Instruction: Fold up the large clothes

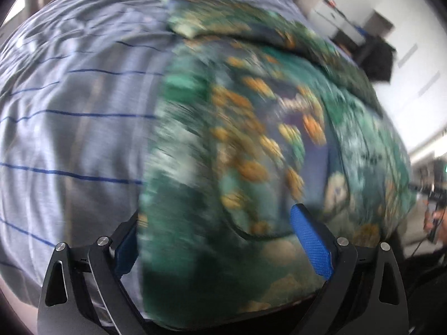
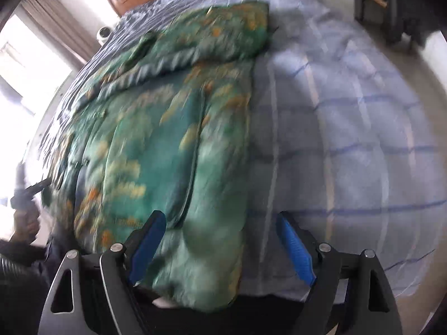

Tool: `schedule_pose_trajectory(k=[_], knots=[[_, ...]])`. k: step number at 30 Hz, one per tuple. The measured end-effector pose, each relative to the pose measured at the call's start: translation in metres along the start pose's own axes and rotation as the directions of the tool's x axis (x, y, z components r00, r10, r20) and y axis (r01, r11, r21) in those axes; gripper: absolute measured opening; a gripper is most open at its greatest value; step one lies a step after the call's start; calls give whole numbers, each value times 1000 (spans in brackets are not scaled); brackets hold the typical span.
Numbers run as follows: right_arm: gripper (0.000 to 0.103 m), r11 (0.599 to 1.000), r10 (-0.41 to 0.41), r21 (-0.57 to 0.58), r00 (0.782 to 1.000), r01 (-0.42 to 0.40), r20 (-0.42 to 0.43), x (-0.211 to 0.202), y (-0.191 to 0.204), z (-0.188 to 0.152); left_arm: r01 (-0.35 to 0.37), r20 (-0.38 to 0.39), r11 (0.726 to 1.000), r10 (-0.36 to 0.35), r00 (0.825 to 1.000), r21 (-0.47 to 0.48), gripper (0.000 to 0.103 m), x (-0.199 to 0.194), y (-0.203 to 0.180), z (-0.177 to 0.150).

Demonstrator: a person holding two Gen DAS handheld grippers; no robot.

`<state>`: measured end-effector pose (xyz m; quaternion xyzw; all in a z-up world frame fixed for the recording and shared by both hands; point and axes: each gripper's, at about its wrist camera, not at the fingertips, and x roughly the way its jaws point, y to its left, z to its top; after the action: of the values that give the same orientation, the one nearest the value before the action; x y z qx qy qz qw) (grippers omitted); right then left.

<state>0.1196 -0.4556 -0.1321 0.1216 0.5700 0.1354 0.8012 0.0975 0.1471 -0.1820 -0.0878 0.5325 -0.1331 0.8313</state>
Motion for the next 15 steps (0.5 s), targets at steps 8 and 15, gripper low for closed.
schedule_pose_trajectory(k=[8, 15], knots=[[69, 995, 92, 32, 994, -90, -53, 12, 13, -10, -36, -82, 995, 43, 996, 94, 69, 2, -19, 0], [15, 997, 73, 26, 997, -72, -24, -15, 23, 6, -19, -73, 1000, 19, 997, 9, 13, -26, -20, 11]])
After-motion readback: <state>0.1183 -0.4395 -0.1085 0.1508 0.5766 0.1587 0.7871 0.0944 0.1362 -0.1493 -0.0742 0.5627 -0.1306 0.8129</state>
